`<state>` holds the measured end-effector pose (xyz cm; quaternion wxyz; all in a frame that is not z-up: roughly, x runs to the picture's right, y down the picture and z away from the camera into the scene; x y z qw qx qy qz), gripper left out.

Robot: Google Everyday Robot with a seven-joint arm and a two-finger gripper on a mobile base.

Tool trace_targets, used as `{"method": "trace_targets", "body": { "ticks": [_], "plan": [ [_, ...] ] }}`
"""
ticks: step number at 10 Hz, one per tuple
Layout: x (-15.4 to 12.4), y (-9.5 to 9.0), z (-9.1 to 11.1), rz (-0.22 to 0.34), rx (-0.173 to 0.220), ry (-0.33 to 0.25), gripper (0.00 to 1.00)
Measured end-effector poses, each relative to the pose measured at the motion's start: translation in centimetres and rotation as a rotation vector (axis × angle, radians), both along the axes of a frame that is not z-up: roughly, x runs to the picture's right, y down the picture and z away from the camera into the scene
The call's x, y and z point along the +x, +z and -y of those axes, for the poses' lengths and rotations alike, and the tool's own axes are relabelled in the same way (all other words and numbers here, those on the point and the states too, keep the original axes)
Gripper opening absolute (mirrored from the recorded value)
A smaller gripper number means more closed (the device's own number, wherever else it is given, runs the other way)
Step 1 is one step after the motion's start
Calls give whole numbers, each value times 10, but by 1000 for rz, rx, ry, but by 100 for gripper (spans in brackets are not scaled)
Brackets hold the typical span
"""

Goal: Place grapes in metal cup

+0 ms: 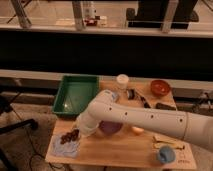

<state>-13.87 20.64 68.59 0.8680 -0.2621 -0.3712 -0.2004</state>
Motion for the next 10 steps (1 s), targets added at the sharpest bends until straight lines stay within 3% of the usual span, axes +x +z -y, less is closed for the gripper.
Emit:
{"method": "trace_targets", "body": {
  "ticks": [7,10],
  "plan": [
    [-5,6,19,114,-129,141,0],
    [-9,7,20,136,-158,175,0]
  ]
}}
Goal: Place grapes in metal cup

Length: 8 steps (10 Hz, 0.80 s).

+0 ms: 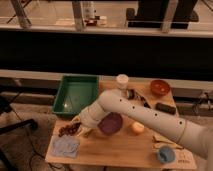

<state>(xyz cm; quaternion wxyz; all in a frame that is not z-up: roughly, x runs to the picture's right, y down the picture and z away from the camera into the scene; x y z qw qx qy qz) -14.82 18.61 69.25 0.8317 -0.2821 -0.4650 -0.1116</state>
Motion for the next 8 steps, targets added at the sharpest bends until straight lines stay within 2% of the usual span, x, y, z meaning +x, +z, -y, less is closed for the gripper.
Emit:
{"method": "trace_targets", "body": {
  "ticks": [8],
  "plan": [
    [-5,18,-2,17,-79,72,0]
  ]
}}
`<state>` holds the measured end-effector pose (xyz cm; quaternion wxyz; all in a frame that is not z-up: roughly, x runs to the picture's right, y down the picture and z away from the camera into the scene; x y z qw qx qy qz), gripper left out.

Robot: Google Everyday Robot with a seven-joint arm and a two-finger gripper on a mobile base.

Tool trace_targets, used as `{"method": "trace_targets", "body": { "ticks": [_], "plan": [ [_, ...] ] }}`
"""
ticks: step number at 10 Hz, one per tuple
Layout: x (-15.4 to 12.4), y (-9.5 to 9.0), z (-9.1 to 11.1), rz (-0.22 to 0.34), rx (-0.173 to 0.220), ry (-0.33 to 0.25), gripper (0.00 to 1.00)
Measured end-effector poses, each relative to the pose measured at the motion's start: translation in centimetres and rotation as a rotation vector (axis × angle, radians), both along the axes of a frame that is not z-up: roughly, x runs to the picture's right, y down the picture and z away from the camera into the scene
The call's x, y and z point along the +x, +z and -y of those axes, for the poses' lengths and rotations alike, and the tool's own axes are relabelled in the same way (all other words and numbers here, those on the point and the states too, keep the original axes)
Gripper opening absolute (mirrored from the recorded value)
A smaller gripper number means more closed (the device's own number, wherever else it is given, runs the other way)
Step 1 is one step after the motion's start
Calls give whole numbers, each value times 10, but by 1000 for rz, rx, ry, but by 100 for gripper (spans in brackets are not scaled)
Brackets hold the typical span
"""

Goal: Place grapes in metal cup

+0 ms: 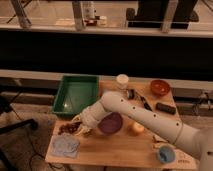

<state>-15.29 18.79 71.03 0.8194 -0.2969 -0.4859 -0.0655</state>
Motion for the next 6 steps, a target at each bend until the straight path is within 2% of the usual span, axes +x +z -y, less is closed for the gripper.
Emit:
{"method": "trace_targets", "body": {
  "ticks": [3,6],
  "plan": [
    [-5,8,-2,-1,-33,30,0],
    [-1,19,3,-8,-96,93,0]
  ]
}}
